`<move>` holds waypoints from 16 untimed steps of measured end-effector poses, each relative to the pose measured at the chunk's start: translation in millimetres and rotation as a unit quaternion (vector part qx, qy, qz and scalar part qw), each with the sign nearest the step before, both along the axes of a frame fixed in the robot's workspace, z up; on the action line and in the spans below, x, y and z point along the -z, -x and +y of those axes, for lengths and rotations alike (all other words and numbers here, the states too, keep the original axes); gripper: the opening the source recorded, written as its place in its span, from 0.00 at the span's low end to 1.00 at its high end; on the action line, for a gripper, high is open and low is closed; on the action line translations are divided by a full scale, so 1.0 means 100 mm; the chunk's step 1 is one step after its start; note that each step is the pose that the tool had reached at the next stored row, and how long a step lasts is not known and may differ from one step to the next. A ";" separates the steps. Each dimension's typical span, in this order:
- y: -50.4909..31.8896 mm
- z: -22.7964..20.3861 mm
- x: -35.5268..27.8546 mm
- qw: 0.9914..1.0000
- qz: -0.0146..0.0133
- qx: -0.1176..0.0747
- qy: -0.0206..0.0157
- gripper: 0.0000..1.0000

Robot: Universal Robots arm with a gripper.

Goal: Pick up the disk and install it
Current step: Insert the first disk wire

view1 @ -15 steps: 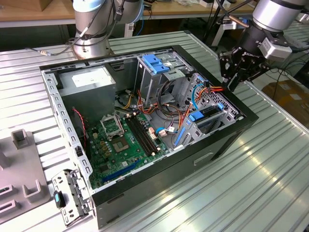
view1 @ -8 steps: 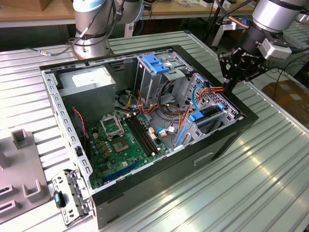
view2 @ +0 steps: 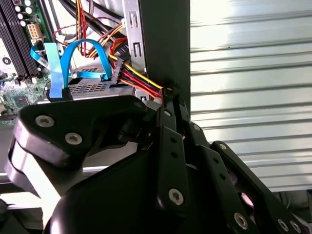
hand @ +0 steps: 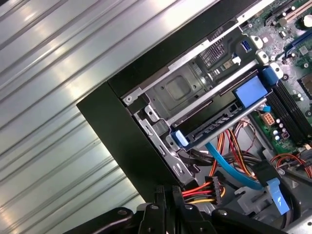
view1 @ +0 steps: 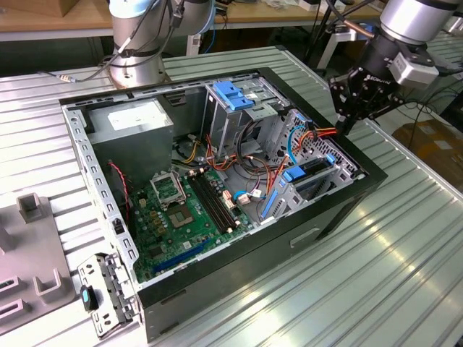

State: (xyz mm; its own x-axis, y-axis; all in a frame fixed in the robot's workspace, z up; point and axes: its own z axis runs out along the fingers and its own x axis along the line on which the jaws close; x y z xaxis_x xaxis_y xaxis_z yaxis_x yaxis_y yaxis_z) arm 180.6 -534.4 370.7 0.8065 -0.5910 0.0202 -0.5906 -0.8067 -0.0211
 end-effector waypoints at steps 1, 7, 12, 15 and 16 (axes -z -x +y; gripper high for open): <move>0.000 0.000 0.000 1.000 0.000 0.006 0.000 0.17; 0.016 0.001 -0.001 1.000 0.000 0.028 0.000 0.17; 0.017 0.000 0.000 1.000 0.000 0.028 0.000 0.17; 0.053 0.000 0.000 1.000 0.000 0.028 0.000 0.17; 0.063 0.000 0.001 1.000 0.000 0.028 0.000 0.17</move>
